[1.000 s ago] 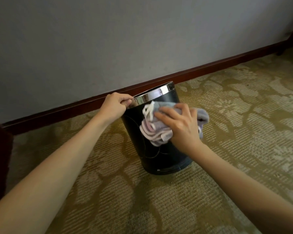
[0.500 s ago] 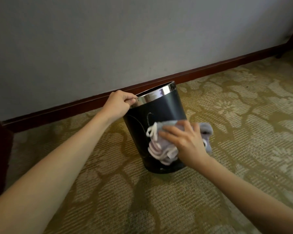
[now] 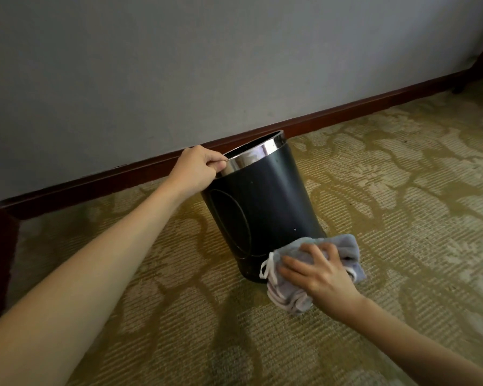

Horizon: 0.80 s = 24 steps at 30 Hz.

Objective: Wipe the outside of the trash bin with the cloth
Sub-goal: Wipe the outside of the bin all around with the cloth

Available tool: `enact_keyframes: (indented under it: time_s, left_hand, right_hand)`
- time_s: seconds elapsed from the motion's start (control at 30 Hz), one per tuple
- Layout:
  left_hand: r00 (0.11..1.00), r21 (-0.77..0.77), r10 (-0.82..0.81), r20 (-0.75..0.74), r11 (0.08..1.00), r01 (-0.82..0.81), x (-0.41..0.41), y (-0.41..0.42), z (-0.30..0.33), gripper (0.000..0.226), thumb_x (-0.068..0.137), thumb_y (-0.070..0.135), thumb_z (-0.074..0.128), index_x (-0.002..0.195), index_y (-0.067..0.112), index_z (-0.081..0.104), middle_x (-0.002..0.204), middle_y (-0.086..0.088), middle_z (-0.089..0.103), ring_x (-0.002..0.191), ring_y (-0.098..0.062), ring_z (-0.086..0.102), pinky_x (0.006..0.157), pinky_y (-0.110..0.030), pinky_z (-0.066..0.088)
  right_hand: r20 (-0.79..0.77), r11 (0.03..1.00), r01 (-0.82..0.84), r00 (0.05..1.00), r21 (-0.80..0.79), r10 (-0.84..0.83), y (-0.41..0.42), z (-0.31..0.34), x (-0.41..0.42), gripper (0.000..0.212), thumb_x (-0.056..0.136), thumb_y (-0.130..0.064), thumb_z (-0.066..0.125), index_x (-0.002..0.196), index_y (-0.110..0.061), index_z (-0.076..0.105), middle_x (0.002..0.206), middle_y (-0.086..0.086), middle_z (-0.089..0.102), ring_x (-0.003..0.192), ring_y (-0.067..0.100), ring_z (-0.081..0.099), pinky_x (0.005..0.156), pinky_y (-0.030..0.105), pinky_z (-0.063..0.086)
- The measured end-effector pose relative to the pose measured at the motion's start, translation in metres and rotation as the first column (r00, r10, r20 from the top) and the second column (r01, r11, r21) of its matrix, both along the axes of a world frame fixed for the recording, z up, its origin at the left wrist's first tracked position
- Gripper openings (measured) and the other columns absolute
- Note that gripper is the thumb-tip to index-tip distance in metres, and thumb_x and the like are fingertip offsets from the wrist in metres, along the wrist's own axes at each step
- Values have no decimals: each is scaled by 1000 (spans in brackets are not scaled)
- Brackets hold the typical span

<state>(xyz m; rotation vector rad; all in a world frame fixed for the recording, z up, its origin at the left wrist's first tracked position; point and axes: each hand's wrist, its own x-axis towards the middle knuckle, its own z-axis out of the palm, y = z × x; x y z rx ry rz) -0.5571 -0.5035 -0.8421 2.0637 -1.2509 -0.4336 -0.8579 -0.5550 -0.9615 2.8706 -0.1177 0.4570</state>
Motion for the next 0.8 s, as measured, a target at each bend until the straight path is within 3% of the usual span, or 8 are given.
enact_keyframes:
  time_s: [0.1,0.17,0.33,0.57,0.7,0.8]
  left_hand:
    - [999,-18,11,39,1000,-10,-5,-1,-2,23,94,20,54,107,24,72,108,6,70,110,-15,59,99,-41,46]
    - [999,-25,5,47,1000,-3,-9,-2,-3,22,93,22,55,107,25,72,109,6,70,110,-16,59,98,-44,46]
    - [989,-39,-61,132,997,67,-17,-4,0,20,90,19,57,95,28,75,93,7,74,97,-17,64,89,-41,49]
    - [1000,-51,28,-2,998,-28,1,5,-6,24,94,19,53,105,26,73,102,9,70,105,-13,60,96,-39,46]
    - [998,-69,45,-49,996,-48,9,10,-11,23,95,20,52,100,30,72,94,15,68,97,-5,60,82,-25,42]
    - [997,-99,61,-50,993,-66,6,13,-16,23,95,20,52,102,29,71,89,21,66,92,2,59,72,-14,38]
  right_hand:
    - [1,1000,-13,1000,-1,13,-7,19,11,35,79,-28,66,114,-29,64,115,-10,64,106,29,49,75,47,42]
    - [87,1000,-7,996,8,6,-15,45,33,34,81,-26,61,115,-26,65,118,-5,64,107,32,47,74,49,42]
    - [282,995,99,954,23,-101,-31,96,83,36,76,-14,71,111,-22,69,118,-1,66,102,41,56,73,49,40]
    - [133,998,-18,991,52,11,-27,30,31,31,83,-22,66,113,-26,67,120,-6,65,106,34,47,76,48,40]
    - [13,986,29,999,166,-31,-23,8,-1,47,70,-23,82,113,-31,67,119,-11,64,98,32,57,69,47,45]
    - [102,919,108,982,378,-158,-31,27,15,54,67,-14,76,117,-31,64,121,-11,62,94,23,49,69,44,42]
